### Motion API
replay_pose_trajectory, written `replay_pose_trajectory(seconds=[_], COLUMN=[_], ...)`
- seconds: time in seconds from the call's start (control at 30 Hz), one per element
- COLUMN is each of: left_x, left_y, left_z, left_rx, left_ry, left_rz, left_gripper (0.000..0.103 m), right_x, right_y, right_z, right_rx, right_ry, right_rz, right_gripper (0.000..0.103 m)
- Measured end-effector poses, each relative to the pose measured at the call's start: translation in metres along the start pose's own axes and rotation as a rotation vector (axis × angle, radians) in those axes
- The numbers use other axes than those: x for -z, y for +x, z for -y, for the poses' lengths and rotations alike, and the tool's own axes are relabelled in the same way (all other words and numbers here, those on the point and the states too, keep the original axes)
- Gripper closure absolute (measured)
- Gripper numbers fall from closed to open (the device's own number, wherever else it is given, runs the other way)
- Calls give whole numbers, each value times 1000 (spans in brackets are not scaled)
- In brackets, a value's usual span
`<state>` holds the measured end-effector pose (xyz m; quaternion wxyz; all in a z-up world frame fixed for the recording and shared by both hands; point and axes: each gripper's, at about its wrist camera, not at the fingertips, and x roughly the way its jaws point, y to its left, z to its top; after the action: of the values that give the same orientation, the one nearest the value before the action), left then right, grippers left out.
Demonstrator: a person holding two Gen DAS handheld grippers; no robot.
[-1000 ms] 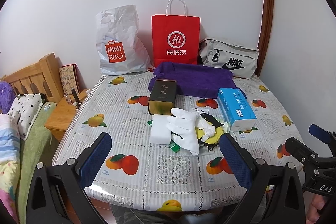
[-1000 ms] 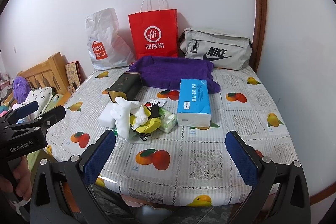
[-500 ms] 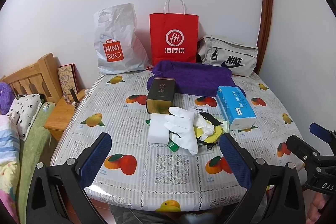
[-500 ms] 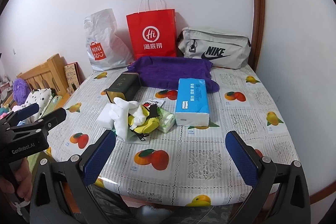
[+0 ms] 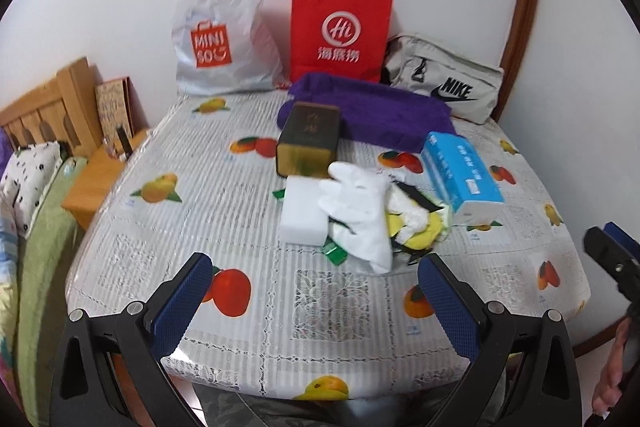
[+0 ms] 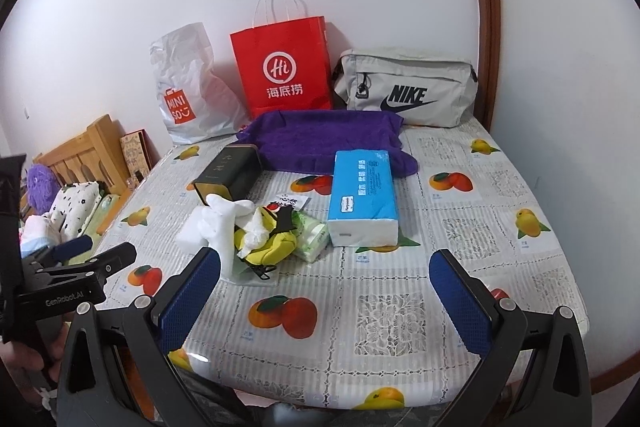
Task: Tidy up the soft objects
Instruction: 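Grasp the white foam sponge block with the left tool while the right tool approaches the white tissue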
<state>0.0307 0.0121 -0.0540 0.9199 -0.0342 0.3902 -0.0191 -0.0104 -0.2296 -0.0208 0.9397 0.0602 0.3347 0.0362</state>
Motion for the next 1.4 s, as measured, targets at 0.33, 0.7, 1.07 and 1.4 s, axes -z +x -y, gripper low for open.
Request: replay_pose_trajectory(seconds=[0.33,0.7,1.07,1.4], left_x=[5,-10,-19,-24], left_y=[50,104,155,138], left_z=[-9,-8,-13,-41], left_rx=[49,-1,32,35], left_ry=[-36,63,84,49], left_rz=[-75,-86,-143,-115], left_gripper=[0,1,34,54], right_x=[12,21,28,22], right_y=[42,84,120,131], right_z=[9,11,21,-1], right_rx=[8,-5,5,-62], right_ry=[0,-17,-4,-41], right_rz=[-65,-132,-207,-208], right_gripper=[0,0,0,0])
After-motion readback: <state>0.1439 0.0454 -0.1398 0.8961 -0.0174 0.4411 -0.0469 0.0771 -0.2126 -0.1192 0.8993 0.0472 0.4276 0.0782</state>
